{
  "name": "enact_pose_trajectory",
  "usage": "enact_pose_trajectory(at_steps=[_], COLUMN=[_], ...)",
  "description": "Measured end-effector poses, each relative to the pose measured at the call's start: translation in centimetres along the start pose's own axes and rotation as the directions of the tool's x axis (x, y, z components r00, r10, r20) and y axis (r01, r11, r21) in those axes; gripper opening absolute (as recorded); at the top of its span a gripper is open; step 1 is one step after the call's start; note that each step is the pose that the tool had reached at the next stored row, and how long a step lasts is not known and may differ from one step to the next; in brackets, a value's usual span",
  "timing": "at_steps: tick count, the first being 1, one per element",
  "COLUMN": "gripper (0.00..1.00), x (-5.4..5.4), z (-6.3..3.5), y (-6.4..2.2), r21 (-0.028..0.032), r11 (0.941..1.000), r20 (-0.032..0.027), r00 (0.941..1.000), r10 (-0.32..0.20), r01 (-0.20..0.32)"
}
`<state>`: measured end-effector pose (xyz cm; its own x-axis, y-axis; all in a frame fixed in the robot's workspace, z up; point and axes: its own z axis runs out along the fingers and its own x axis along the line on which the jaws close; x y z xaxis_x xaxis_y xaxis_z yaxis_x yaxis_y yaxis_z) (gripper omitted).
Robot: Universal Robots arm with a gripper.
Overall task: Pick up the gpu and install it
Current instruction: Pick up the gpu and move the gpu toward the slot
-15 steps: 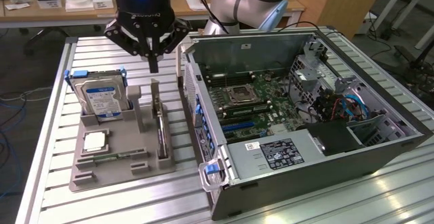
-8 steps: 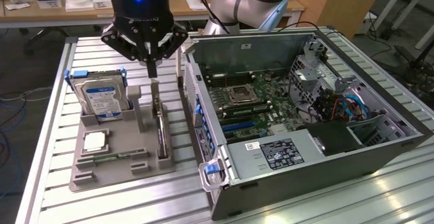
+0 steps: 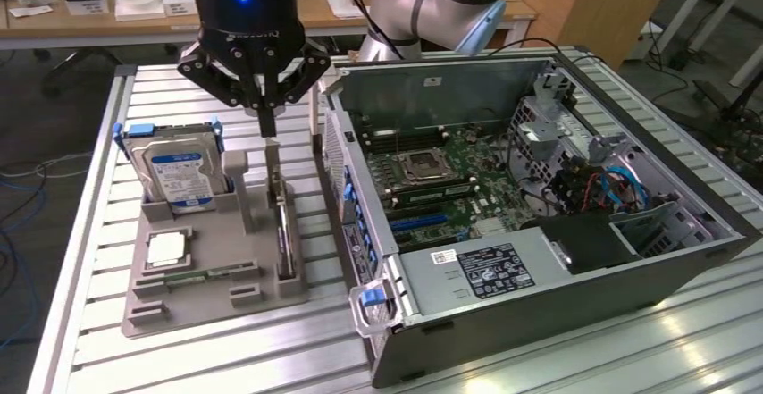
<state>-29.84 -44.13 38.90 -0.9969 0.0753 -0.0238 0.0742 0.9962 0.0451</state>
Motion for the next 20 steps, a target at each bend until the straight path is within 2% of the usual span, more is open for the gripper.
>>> enact_pose_trajectory(at_steps=[7, 9, 10, 11, 12, 13, 17, 20], gripper=[0.11, 0.23, 0.23, 0.29, 0.29, 0.36, 0.36, 0.36], x=[0.00, 0.00, 0.00, 0.00, 0.00, 0.00, 0.00, 0.01], z=[0.00, 0.00, 0.00, 0.00, 0.00, 0.00, 0.02, 0.39], y=[0.00, 0.00, 0.00, 0.00, 0.00, 0.00, 0.00, -0.02], r21=[0.0001, 0.0000, 0.0000, 0.0000, 0.0000, 0.0001, 0.0001, -0.0001], r11=[1.0000, 1.0000, 1.0000, 1.0000, 1.0000, 1.0000, 1.0000, 1.0000], r20=[0.0000, 0.0000, 0.0000, 0.0000, 0.0000, 0.0000, 0.0000, 0.0000], r00=[1.0000, 1.0000, 1.0000, 1.0000, 1.0000, 1.0000, 1.0000, 1.0000], r10=[0.000, 0.000, 0.000, 0.000, 0.000, 0.000, 0.000, 0.000], r01=[0.000, 0.000, 0.000, 0.000, 0.000, 0.000, 0.000, 0.000])
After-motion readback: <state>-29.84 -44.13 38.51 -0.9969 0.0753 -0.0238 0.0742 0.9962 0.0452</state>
